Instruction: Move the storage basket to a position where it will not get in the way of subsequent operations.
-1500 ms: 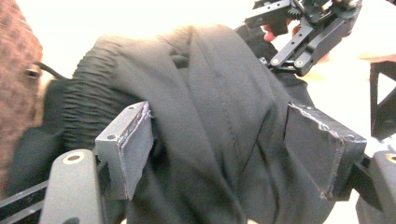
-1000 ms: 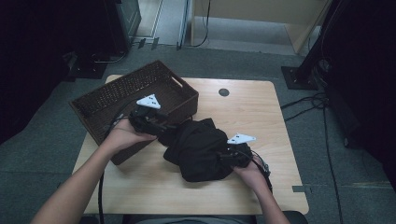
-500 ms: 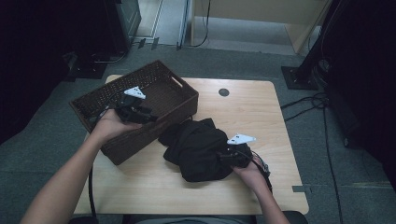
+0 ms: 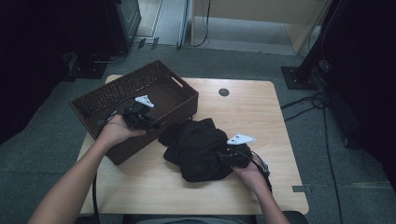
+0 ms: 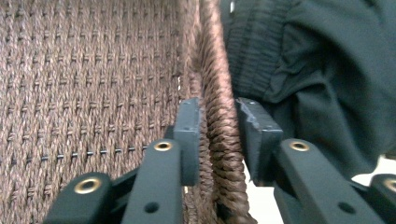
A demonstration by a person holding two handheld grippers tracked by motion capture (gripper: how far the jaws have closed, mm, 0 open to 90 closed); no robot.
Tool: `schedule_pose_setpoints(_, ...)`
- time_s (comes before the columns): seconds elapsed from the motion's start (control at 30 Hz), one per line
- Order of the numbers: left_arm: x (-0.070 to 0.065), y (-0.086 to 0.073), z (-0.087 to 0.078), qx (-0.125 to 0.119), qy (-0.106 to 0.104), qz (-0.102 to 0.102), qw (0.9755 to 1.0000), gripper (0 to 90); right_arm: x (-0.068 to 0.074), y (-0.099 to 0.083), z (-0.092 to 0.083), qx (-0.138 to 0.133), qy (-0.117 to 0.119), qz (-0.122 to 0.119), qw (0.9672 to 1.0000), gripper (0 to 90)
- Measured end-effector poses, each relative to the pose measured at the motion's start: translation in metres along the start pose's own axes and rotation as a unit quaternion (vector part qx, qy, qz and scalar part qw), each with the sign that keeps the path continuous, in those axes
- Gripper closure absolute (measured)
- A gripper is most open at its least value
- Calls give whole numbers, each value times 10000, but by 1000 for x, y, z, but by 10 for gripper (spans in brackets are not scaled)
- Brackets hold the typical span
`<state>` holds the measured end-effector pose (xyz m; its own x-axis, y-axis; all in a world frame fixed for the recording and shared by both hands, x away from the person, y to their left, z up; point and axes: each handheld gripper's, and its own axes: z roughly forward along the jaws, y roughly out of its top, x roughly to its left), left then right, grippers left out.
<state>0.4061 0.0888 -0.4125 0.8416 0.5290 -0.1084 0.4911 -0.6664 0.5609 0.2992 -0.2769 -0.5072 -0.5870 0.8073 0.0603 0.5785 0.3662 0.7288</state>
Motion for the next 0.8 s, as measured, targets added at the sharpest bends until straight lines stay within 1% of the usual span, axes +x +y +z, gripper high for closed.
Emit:
schedule_pose_setpoints(0.07,-1,0,0,-12,29,46,10000,773,0,0,0,-7,4,-6,10000,365)
schedule_pose_setpoints(0.23,0,-2,-2,-30,117,31,9999,788,0,0,0,-8,4,-5,10000,364)
schedule_pose_setpoints(0.33,4,-5,-4,-67,132,-120,9998,787,0,0,0,-11,6,-9,10000,364)
schedule_pose_setpoints(0.37,7,-7,-5,-96,175,-221,9996,786,0,0,0,-9,4,-5,10000,364)
schedule_pose_setpoints(0.4,9,-8,-7,-91,215,-265,9994,786,0,0,0,-16,4,-16,10000,364)
schedule_pose_setpoints(0.47,15,-12,-10,-132,322,-433,9985,785,-1,0,0,-18,7,-19,10000,364)
schedule_pose_setpoints(0.53,23,-19,-15,-184,414,-672,9967,783,0,0,0,-12,10,-13,10000,365)
schedule_pose_setpoints(0.63,34,-30,-25,-258,604,-992,9929,781,0,0,0,0,18,0,10000,365)
schedule_pose_setpoints(0.73,46,-43,-35,-292,812,-1289,9879,781,0,0,1,-5,8,6,10000,364)
schedule_pose_setpoints(0.8,54,-49,-41,-322,944,-1509,9835,780,0,0,1,3,3,-4,10000,364)
